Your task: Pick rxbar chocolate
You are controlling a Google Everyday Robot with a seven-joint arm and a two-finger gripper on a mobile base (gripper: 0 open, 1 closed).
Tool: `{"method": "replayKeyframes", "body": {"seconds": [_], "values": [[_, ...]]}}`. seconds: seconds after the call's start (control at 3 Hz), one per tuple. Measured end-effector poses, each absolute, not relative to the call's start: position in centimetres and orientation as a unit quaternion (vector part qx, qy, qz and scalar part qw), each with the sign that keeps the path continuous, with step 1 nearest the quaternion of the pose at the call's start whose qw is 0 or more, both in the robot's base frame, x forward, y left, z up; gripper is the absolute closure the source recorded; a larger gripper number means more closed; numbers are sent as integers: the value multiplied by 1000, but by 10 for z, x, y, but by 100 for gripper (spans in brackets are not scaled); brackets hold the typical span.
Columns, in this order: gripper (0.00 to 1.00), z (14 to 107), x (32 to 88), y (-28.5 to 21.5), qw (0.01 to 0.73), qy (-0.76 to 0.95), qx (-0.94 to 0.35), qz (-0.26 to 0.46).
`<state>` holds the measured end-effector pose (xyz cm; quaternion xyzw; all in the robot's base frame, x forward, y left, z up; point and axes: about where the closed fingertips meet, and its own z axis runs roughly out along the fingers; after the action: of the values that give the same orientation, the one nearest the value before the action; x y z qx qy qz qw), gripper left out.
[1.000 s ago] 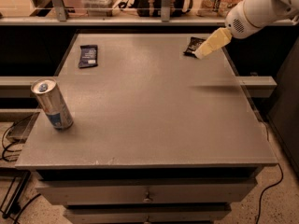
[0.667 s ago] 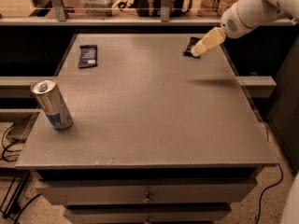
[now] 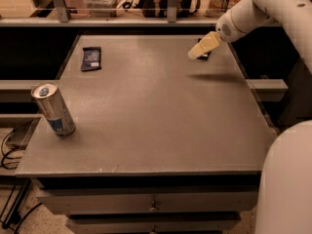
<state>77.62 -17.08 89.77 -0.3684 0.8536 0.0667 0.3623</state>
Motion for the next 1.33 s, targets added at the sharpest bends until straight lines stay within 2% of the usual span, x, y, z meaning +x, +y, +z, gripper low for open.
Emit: {"method": "replayKeyframes", "body": {"seconds": [1.33], "values": [[0,852,808,-155,361,878,-294,111]]}}
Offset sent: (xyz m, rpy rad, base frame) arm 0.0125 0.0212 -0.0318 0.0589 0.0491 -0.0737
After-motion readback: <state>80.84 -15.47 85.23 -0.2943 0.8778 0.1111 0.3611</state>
